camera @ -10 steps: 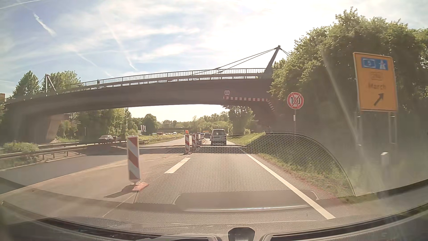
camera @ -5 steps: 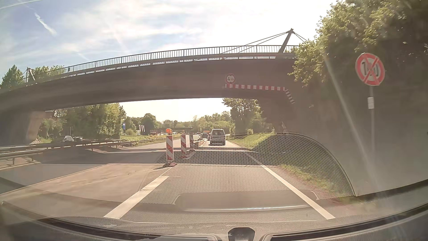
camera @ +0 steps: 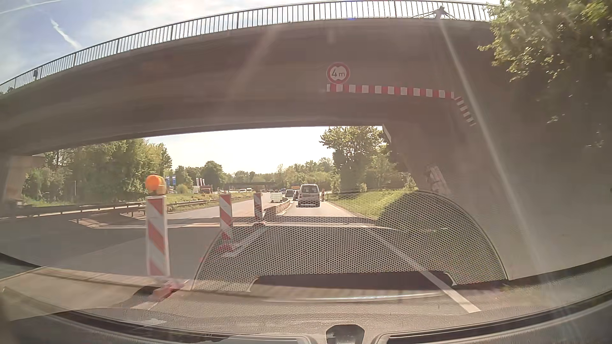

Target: Follow the waypoints while adhering to traffic rules and regulations

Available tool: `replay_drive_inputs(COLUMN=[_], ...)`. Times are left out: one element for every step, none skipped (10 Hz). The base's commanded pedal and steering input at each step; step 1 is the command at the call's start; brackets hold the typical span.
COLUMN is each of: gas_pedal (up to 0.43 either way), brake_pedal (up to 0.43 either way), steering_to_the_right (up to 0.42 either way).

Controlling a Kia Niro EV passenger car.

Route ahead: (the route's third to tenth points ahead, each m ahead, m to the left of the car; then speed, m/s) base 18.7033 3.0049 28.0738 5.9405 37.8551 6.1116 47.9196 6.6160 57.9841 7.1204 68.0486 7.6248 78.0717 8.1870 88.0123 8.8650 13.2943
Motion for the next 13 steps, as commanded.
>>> replay_drive_inputs(gas_pedal=[0.067,0.067,0.067,0.067,0.067,0.067,0.067,0.067,0.067,0.067,0.067,0.067,0.067], brake_pedal=[0.000,0.000,0.000,0.000,0.000,0.000,0.000,0.000,0.000,0.000,0.000,0.000,0.000], steering_to_the_right=[-0.003,-0.003,-0.003,-0.003,-0.003,-0.003,-0.003,-0.004,-0.004,-0.004,-0.005,-0.007,-0.008])
